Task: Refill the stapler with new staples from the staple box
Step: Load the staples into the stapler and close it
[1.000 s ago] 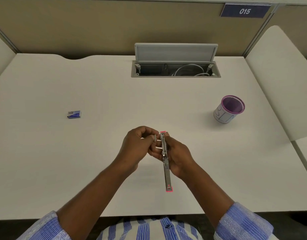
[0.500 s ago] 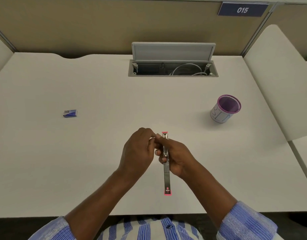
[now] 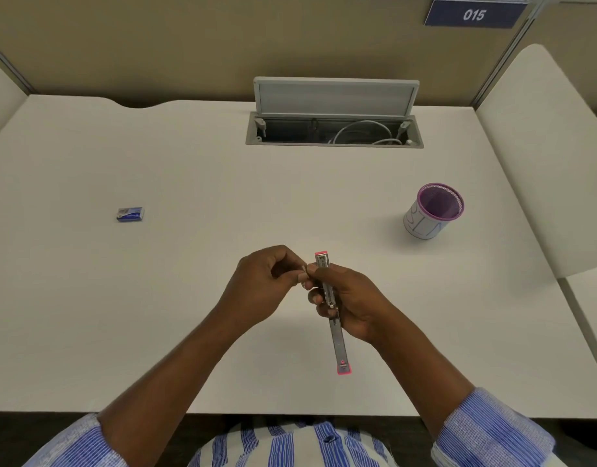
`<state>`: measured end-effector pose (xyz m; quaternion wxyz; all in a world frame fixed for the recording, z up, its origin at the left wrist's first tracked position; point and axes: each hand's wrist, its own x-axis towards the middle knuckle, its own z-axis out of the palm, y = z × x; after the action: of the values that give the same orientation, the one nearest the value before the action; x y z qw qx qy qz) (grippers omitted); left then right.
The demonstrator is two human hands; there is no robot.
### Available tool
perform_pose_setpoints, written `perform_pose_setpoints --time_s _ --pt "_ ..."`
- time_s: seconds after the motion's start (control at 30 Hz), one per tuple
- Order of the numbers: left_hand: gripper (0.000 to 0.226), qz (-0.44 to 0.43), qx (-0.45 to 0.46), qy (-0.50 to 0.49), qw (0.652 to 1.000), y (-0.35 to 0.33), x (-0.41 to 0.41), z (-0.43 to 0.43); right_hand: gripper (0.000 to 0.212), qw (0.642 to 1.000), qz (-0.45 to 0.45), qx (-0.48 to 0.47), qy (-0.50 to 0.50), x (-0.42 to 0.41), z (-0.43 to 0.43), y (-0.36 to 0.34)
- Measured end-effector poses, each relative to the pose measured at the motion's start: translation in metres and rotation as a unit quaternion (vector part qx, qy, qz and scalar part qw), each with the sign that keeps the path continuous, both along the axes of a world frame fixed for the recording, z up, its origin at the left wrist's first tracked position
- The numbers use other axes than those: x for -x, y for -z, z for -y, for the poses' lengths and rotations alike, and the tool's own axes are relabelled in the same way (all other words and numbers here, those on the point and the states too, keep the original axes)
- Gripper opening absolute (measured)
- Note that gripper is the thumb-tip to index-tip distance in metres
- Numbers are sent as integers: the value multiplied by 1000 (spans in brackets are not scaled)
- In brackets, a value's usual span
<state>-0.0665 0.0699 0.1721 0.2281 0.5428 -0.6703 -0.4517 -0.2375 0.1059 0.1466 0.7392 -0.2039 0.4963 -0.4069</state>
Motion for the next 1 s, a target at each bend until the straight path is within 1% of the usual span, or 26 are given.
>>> perform_pose_setpoints --time_s 0.07,0.13,0.2,0.27,0.37,0.43,0.7,0.8,0.9,1.0 --pt "10 11 28 -13 999 -2 5 -1 21 1000 6 -4 3 3 0 -1" --pt "10 28 71 -12 997 -3 11 -2 36 1000 26 -13 3 5 1 -2" --pt "10 42 121 2 992 -5 16 -2 50 998 53 -27 6 7 2 0" --pt "11 53 144 30 988 -9 21 -3 57 997 69 -35 10 8 1 2" --pt "16 87 142 78 983 -13 31 -6 59 995 88 -39 18 9 0 2" --pt "18 102 137 91 981 -13 37 -7 59 995 93 -40 23 9 -1 1" --pt "18 125 143 78 979 -8 46 -10 58 993 99 -48 34 14 -4 1" --pt "19 132 173 75 973 -5 48 -12 58 993 97 -51 35 14 -4 1" --pt "26 144 217 75 963 0 49 -14 58 993 96 -54 35 14 -4 1" --pt "26 150 224 72 960 2 51 -16 60 993 94 -56 34 14 -4 2"
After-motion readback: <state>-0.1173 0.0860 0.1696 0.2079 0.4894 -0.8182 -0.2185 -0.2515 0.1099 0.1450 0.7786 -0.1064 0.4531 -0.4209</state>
